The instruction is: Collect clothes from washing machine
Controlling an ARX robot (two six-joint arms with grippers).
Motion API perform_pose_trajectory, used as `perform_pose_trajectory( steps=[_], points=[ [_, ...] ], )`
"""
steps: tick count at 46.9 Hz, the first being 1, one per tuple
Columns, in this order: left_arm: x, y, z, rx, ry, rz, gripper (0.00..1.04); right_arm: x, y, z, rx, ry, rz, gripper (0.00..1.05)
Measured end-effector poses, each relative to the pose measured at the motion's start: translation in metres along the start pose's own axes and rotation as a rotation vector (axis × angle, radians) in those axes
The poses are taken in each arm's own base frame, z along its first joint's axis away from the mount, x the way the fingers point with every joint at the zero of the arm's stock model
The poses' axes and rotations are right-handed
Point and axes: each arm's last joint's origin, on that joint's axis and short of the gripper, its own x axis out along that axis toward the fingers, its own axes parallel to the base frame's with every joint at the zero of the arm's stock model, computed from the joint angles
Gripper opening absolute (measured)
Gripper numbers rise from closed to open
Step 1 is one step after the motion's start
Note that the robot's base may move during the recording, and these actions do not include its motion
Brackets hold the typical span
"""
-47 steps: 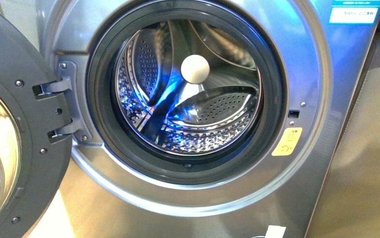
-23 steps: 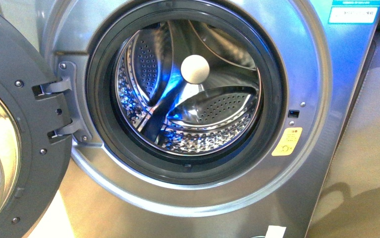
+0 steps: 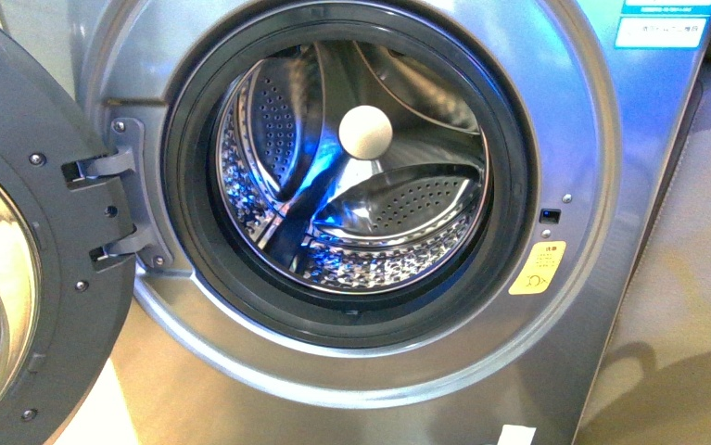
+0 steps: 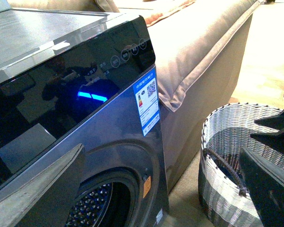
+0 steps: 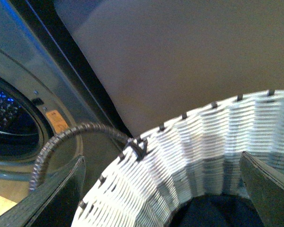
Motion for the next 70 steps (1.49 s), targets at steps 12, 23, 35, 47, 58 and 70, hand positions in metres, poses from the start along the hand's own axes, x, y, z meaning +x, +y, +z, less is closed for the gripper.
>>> perform_pose_trajectory(
  steps=[12, 23, 35, 47, 58, 70],
  points=[
    [0.0, 0.0, 0.0, 0.0, 0.0, 0.0, 0.98, -0.022, 0.038, 0.064, -0.17, -0.272, 0.073, 0.97],
    [0.0, 0.0, 0.0, 0.0, 0.0, 0.0, 0.98, -0.02, 0.099, 0.079, -0.21, -0.435, 0.199, 0.97],
    [-0.023, -0.007, -0.024, -0.144, -0.016, 0.666, 0.75, -0.023, 0.14, 0.066, -0.197, -0.473, 0.294, 0.96],
    [-0.096, -0.035, -0.145, -0.234, -0.04, 0.962, 0.28, -0.024, 0.146, 0.005, -0.246, -0.229, -0.073, 0.51],
    [-0.117, -0.061, -0.24, -0.255, 0.049, 0.921, 0.04, -0.028, 0.149, -0.037, -0.275, -0.225, -0.084, 0.07],
    [-0.143, -0.082, -0.286, -0.258, 0.03, 0.928, 0.04, -0.032, 0.156, -0.067, -0.28, -0.228, -0.096, 0.02]
  ],
)
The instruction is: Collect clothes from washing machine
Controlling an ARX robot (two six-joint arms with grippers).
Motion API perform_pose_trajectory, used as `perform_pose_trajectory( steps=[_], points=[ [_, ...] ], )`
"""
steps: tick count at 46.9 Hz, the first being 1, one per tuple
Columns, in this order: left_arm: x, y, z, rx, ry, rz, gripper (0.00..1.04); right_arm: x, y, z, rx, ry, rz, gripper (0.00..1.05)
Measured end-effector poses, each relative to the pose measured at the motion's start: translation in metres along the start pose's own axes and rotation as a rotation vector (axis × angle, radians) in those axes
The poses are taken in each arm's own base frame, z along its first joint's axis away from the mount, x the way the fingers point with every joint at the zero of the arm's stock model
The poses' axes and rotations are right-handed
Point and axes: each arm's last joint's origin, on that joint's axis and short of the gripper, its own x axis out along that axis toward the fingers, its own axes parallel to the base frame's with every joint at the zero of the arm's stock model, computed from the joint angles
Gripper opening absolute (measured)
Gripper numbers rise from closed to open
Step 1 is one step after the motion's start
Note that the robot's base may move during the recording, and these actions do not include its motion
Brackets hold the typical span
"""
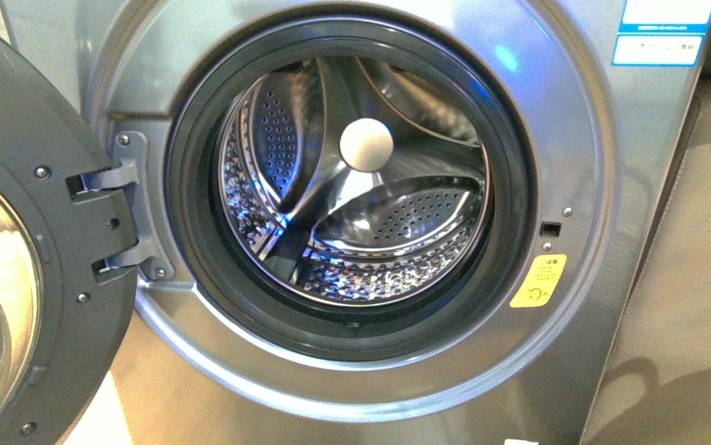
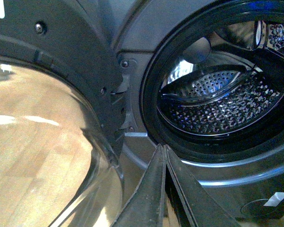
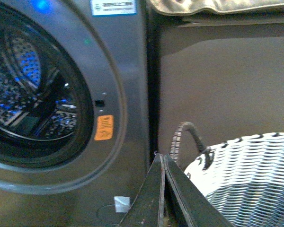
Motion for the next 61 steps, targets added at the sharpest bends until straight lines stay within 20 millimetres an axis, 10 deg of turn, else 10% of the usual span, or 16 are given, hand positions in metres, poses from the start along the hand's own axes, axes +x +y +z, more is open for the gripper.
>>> perform_pose_trajectory(
  steps=[61],
  points=[
    [-0.043, 0.017, -0.068, -0.004, -0.018, 0.009, 0.04, -0.028, 0.003, -0.038, -0.001, -0.004, 0.02, 0.02]
  ],
)
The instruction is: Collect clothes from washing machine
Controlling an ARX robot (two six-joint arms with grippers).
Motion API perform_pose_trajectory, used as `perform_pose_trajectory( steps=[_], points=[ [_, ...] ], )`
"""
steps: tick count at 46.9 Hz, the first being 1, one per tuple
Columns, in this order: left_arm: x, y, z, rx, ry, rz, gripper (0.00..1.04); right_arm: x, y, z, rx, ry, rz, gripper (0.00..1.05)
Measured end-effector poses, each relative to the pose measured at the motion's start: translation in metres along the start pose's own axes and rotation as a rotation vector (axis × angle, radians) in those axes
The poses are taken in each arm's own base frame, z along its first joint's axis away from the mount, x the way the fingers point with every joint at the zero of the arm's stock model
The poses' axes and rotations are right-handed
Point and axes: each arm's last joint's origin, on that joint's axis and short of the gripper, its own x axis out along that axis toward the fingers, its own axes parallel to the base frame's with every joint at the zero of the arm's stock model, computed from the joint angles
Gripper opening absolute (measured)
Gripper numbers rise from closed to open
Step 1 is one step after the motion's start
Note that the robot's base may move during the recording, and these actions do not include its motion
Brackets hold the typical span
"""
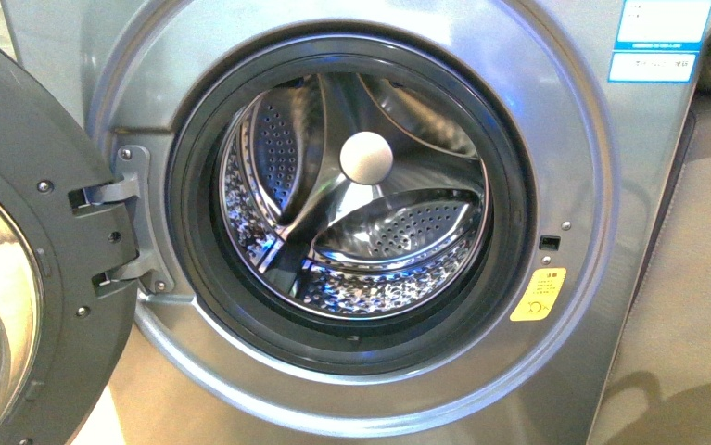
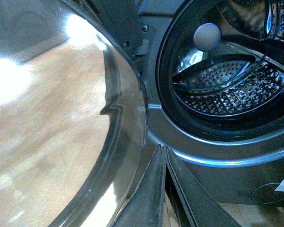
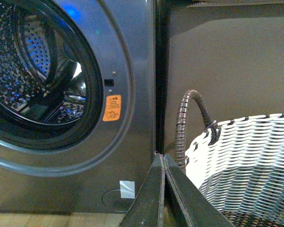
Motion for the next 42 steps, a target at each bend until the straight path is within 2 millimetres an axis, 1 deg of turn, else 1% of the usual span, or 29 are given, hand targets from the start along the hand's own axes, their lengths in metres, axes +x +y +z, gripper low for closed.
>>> perform_pose_trajectory(
  steps=[5, 9, 12, 35, 36, 38, 39, 42],
  points=[
    [-0.002, 0.0, 0.0, 0.0, 0.001, 0.0, 0.04, 0.0, 0.0, 0.0, 0.0, 0.0, 0.0, 0.02],
    [-0.009, 0.0, -0.005, 0.0, 0.036, 0.0, 0.04, 0.0, 0.0, 0.0, 0.0, 0.0, 0.0, 0.02],
    [-0.012, 0.0, -0.003, 0.0, 0.008, 0.0, 0.04, 0.0, 0.0, 0.0, 0.0, 0.0, 0.0, 0.02],
    [-0.013, 0.0, -0.003, 0.0, 0.008, 0.0, 0.04, 0.0, 0.0, 0.0, 0.0, 0.0, 0.0, 0.02],
    [-0.012, 0.0, -0.003, -0.002, 0.008, 0.0, 0.05, 0.0, 0.0, 0.0, 0.0, 0.0, 0.0, 0.02],
    [-0.013, 0.0, -0.003, -0.001, 0.008, 0.0, 0.16, 0.0, 0.0, 0.0, 0.0, 0.0, 0.0, 0.02],
    [-0.013, 0.0, -0.003, -0.001, 0.008, 0.0, 0.19, 0.0, 0.0, 0.0, -0.001, 0.0, 0.0, 0.05],
    [-0.013, 0.0, -0.003, -0.001, 0.008, 0.0, 0.35, 0.0, 0.0, 0.0, -0.001, 0.0, 0.0, 0.2]
  ],
)
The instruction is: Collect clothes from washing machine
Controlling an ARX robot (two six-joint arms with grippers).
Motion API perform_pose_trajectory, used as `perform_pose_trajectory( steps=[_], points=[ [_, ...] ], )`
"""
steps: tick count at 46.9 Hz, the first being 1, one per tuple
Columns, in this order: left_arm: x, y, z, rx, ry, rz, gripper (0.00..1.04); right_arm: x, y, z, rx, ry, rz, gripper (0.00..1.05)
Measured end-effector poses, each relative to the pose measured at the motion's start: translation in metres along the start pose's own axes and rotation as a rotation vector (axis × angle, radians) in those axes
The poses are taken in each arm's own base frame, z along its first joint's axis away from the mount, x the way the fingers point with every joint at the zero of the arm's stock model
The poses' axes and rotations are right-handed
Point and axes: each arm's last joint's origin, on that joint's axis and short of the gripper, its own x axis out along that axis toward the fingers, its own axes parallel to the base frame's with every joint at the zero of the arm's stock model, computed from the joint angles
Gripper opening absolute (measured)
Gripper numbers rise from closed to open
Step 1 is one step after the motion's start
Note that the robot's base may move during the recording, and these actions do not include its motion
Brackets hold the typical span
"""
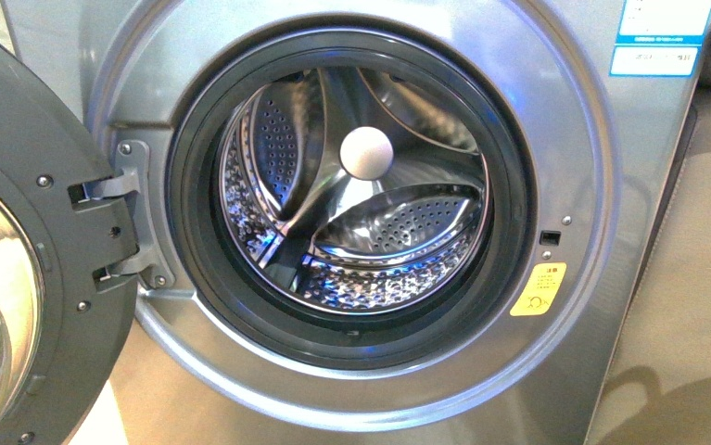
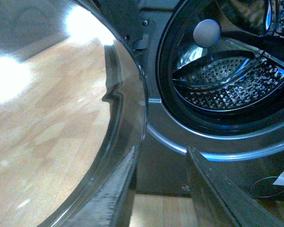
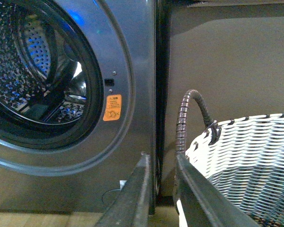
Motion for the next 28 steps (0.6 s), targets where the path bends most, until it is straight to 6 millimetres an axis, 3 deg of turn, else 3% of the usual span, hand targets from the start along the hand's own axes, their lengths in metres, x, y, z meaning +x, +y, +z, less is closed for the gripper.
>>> perform_pose_trajectory(
  steps=[13, 16, 28],
  points=[
    [0.0, 0.0, 0.0, 0.001, 0.0, 0.0, 1.0, 0.0, 0.0, 0.0, 0.0, 0.0, 0.0, 0.85],
    [0.0, 0.0, 0.0, 0.0, 0.0, 0.0, 0.98, 0.0, 0.0, 0.0, 0.001, 0.0, 0.0, 0.99],
    [0.0, 0.0, 0.0, 0.0, 0.0, 0.0, 0.98, 0.0, 0.0, 0.0, 0.001, 0.0, 0.0, 0.97]
  ],
)
